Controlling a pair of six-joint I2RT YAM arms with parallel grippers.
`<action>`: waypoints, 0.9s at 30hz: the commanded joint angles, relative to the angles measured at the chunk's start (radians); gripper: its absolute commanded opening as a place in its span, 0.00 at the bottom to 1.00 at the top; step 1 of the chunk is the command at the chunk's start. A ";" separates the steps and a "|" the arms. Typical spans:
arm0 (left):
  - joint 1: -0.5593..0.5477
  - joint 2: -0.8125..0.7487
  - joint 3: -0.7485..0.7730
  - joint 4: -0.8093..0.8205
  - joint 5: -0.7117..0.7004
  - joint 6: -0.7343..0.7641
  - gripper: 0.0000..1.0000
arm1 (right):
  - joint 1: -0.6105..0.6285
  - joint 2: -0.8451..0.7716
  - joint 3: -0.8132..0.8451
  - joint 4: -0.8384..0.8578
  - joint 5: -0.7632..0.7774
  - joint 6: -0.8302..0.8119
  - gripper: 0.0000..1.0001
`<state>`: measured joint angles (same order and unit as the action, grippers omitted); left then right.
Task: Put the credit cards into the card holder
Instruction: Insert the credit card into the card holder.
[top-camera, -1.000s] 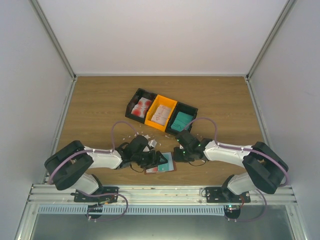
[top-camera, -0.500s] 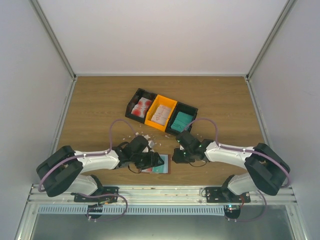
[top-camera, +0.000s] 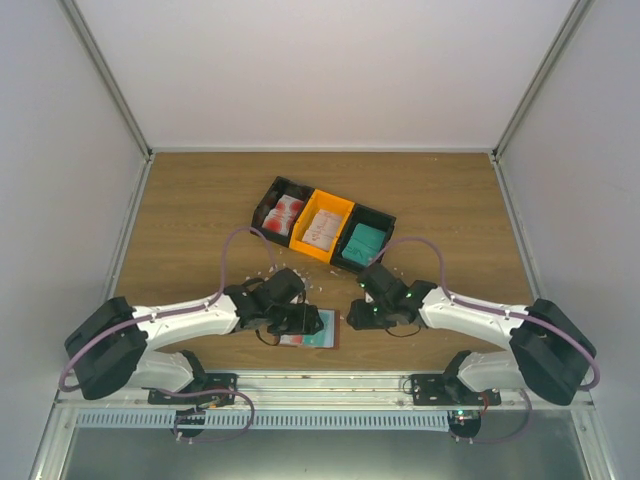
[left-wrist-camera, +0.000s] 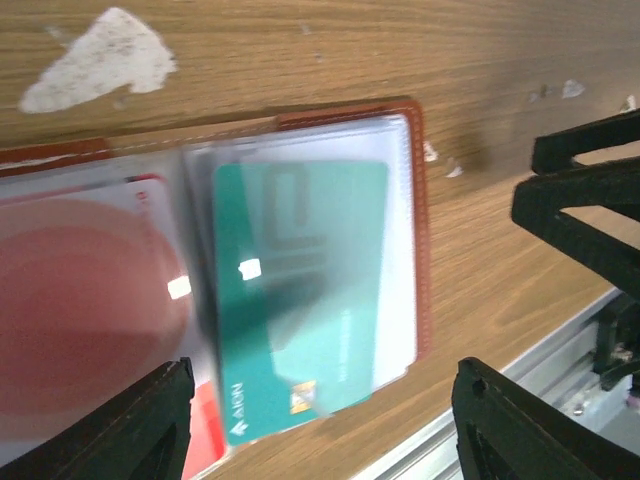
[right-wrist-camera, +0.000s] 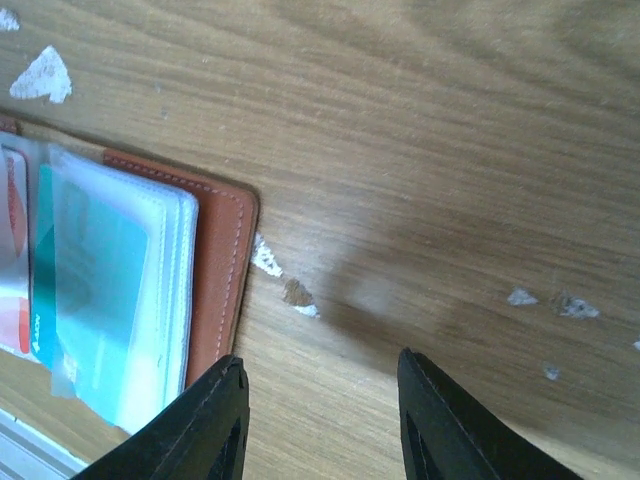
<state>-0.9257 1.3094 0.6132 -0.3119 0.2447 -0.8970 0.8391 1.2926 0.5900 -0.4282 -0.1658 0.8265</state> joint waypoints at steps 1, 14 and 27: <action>-0.007 -0.050 -0.004 -0.094 -0.067 0.011 0.67 | 0.041 0.001 0.014 -0.005 -0.018 -0.006 0.42; -0.007 0.042 -0.047 -0.015 -0.047 -0.009 0.42 | 0.121 0.115 0.045 0.064 -0.086 0.015 0.27; -0.007 0.080 -0.080 0.084 0.028 0.001 0.26 | 0.121 0.162 0.050 0.083 -0.100 0.003 0.15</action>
<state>-0.9268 1.3853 0.5678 -0.2630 0.2478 -0.9058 0.9489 1.4349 0.6254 -0.3588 -0.2630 0.8375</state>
